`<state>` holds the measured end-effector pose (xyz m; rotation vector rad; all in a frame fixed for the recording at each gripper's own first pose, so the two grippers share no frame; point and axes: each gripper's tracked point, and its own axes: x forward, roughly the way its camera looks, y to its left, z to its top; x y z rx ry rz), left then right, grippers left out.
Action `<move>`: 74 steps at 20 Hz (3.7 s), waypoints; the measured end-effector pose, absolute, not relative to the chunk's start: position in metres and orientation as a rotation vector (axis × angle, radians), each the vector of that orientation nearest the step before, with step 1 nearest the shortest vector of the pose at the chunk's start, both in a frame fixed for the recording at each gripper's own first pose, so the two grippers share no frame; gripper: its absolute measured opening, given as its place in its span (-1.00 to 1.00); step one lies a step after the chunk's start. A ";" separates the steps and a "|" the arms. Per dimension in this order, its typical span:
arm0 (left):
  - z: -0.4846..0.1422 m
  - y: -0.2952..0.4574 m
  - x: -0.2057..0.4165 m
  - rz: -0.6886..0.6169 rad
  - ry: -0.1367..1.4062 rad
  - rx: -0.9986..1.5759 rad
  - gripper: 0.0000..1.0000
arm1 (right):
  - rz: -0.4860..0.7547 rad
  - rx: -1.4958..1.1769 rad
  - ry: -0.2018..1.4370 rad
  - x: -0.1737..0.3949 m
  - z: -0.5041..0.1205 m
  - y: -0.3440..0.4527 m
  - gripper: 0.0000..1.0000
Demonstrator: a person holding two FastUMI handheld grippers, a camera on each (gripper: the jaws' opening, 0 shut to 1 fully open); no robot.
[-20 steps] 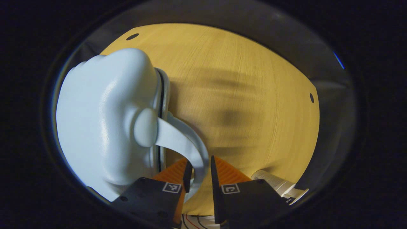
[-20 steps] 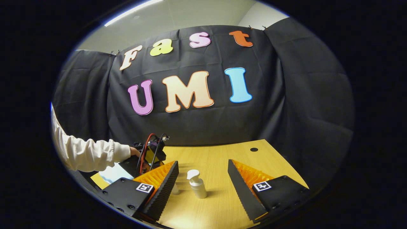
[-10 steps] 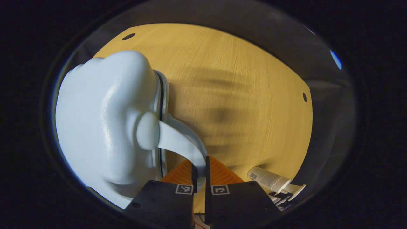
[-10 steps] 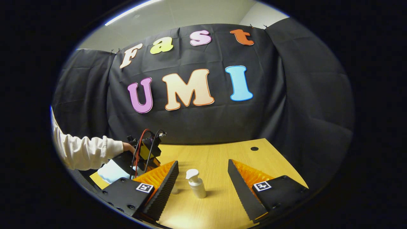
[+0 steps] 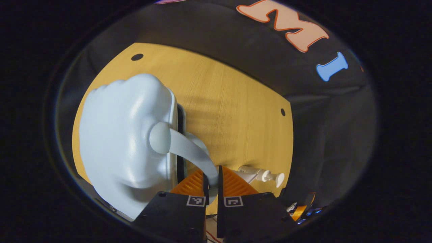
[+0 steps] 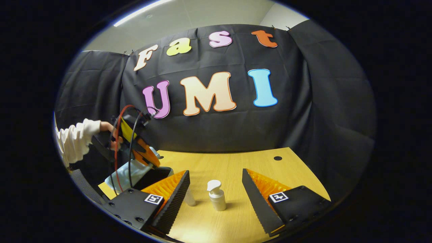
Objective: First open the suitcase, pack the skin care products into it, and then close the suitcase.
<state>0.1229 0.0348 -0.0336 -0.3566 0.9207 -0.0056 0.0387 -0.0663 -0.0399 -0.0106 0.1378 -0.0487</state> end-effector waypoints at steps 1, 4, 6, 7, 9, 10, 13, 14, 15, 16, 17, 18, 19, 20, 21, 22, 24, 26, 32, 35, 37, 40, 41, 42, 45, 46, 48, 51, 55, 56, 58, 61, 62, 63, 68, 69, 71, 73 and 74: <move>-0.018 0.043 0.112 -0.013 0.902 -0.355 -0.89 | -0.044 -0.015 0.137 0.040 -0.039 -0.063 0.96; 0.024 0.069 0.078 -0.029 0.843 -0.400 -0.89 | -0.036 -0.027 0.136 0.042 -0.039 -0.054 0.95; 0.044 0.098 0.062 -0.016 0.796 -0.424 -0.89 | -0.026 -0.027 0.132 0.044 -0.039 -0.045 0.95; 0.055 0.116 0.055 0.001 0.774 -0.430 -0.89 | -0.021 -0.026 0.130 0.044 -0.037 -0.040 0.96; 0.072 0.156 0.041 0.045 0.725 -0.427 -0.89 | -0.014 -0.027 0.117 0.047 -0.033 -0.030 0.95; 0.078 0.177 0.034 0.071 0.705 -0.416 -0.89 | -0.011 -0.025 0.112 0.046 -0.033 -0.025 0.96; 0.079 0.239 0.013 0.148 0.691 -0.348 -0.89 | -0.010 -0.009 0.102 0.048 -0.031 -0.012 0.95; 0.078 0.260 0.007 0.183 0.687 -0.323 -0.89 | -0.014 -0.005 0.101 0.047 -0.031 -0.008 0.95; 0.077 0.280 0.001 0.214 0.678 -0.292 -0.89 | -0.017 -0.008 0.099 0.048 -0.031 -0.005 0.95; 0.075 0.299 -0.003 0.248 0.665 -0.263 -0.89 | -0.024 -0.016 0.098 0.048 -0.032 -0.003 0.95; 0.071 0.317 -0.009 0.275 0.663 -0.230 -0.89 | -0.029 -0.023 0.097 0.049 -0.032 0.000 0.95; 0.066 0.336 -0.015 0.307 0.667 -0.196 -0.89 | -0.032 -0.025 0.096 0.048 -0.032 0.003 0.94; 0.058 0.355 -0.022 0.354 0.672 -0.167 -0.89 | -0.032 -0.022 0.094 0.049 -0.032 0.007 0.96; 0.048 0.371 -0.024 0.388 0.676 -0.153 -0.89 | -0.033 -0.016 0.092 0.049 -0.032 0.011 0.95; 0.037 0.386 -0.027 0.412 0.683 -0.157 -0.89 | -0.033 -0.009 0.090 0.049 -0.031 0.015 0.96; 0.025 0.396 -0.031 0.431 0.688 -0.169 -0.90 | -0.035 -0.003 0.089 0.049 -0.031 0.018 0.96; -0.004 0.421 -0.039 0.466 0.698 -0.181 -0.90 | -0.033 0.000 0.092 0.050 -0.032 0.026 0.96; -0.029 0.441 -0.046 0.497 0.704 -0.189 -0.91 | -0.031 -0.013 0.099 0.050 -0.033 0.029 0.95; -0.068 0.464 -0.041 0.472 0.640 -0.265 -1.00 | -0.038 -0.026 0.108 0.049 -0.032 0.034 0.96; -0.059 0.453 -0.040 0.458 0.613 -0.254 -1.00 | -0.039 -0.044 0.106 0.047 -0.033 0.035 0.95; -0.043 0.423 -0.026 0.401 0.544 -0.214 -1.00 | -0.048 -0.047 0.116 0.045 -0.038 0.029 0.96; -0.015 0.340 0.000 0.246 0.443 -0.153 -1.00 | -0.066 -0.041 0.131 0.045 -0.047 0.018 0.95; -0.007 0.308 0.009 0.189 0.412 -0.138 -1.00 | -0.071 -0.044 0.138 0.046 -0.050 0.013 0.95; 0.001 0.274 0.017 0.139 0.381 -0.124 -0.99 | -0.075 -0.051 0.145 0.048 -0.054 0.008 0.95; 0.016 0.167 0.047 -0.039 0.280 -0.103 -0.88 | -0.083 -0.073 0.170 0.057 -0.067 -0.008 0.96; 0.018 0.134 0.055 -0.093 0.251 -0.103 -0.82 | -0.083 -0.078 0.178 0.059 -0.071 -0.013 0.96; 0.015 0.080 0.066 -0.179 0.221 -0.089 -0.48 | -0.082 -0.078 0.195 0.066 -0.082 -0.023 0.96; -0.002 0.029 0.085 -0.241 0.212 -0.084 0.48 | -0.085 -0.061 0.225 0.078 -0.100 -0.040 0.95; -0.044 -0.029 0.107 -0.306 0.219 -0.089 0.73 | -0.103 -0.041 0.268 0.092 -0.129 -0.064 0.95; -0.052 -0.039 0.113 -0.316 0.214 -0.075 0.73 | -0.107 -0.035 0.277 0.094 -0.136 -0.069 0.96; -0.075 -0.061 0.125 -0.336 0.226 -0.050 0.73 | -0.111 -0.022 0.309 0.097 -0.155 -0.076 0.96; -0.110 -0.083 0.141 -0.351 0.280 -0.046 0.73 | -0.105 -0.012 0.342 0.098 -0.174 -0.079 0.96; -0.119 -0.084 0.147 -0.340 0.294 -0.045 0.74 | -0.101 -0.012 0.349 0.099 -0.179 -0.079 0.95; -0.130 -0.083 0.152 -0.324 0.311 -0.044 0.74 | -0.097 -0.011 0.359 0.100 -0.187 -0.080 0.95; -0.173 -0.072 0.170 -0.241 0.390 -0.048 0.71 | -0.066 -0.002 0.388 0.111 -0.217 -0.081 0.96; -0.177 -0.072 0.171 -0.231 0.402 -0.051 0.70 | -0.062 -0.004 0.394 0.113 -0.221 -0.082 0.96; -0.185 -0.068 0.176 -0.201 0.421 -0.057 0.63 | -0.051 -0.001 0.407 0.119 -0.228 -0.083 0.96; -0.190 -0.060 0.181 -0.154 0.419 -0.030 0.12 | -0.037 0.005 0.417 0.125 -0.234 -0.082 0.96; -0.190 -0.058 0.183 -0.142 0.417 -0.028 0.02 | -0.033 0.007 0.423 0.128 -0.236 -0.083 0.96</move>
